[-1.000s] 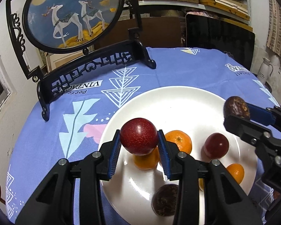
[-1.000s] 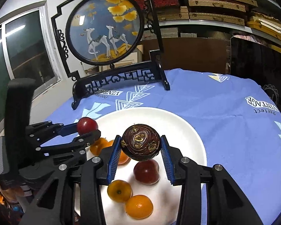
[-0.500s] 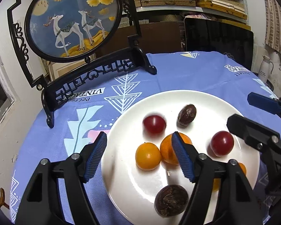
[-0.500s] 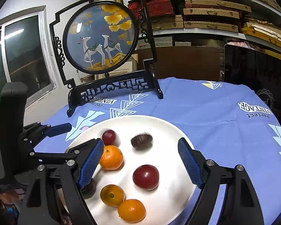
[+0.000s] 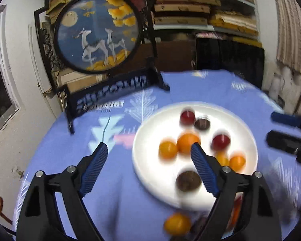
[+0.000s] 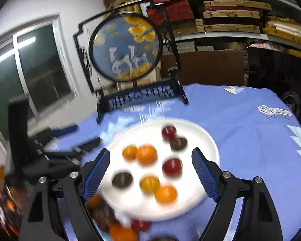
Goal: Organize fruits
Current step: 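Move both grippers back to the fruit pile beside the plate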
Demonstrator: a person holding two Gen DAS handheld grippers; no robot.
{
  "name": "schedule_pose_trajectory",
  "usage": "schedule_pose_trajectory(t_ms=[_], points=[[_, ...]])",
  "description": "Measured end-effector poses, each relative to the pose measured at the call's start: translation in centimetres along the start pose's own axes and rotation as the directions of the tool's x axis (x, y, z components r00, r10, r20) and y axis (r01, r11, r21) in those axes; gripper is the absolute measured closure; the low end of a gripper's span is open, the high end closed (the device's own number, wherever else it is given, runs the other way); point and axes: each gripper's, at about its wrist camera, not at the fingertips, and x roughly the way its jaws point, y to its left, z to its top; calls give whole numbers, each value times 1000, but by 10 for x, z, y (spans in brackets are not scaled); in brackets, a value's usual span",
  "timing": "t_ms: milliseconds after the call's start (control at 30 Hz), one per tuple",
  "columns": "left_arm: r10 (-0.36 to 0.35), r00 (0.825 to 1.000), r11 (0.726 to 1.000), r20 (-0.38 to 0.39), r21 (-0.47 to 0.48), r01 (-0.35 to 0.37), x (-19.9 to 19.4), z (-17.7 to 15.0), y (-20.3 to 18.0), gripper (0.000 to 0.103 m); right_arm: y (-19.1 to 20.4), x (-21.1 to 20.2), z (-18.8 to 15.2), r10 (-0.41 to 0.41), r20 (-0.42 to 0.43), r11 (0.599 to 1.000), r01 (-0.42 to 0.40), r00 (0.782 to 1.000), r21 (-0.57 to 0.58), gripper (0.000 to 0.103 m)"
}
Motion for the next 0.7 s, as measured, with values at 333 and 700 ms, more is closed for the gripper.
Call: schedule_pose_trajectory(t_ms=[333,700], points=[[-127,978,985,-164,96,144,-33,-83,-13,21,10,-64,-94,-66,-164,990,44,984,-133,19],[-192,936,970,-294,91,227,1,-89,-36,33,21,-46,-119,-19,-285,996,-8,958,-92,19]])
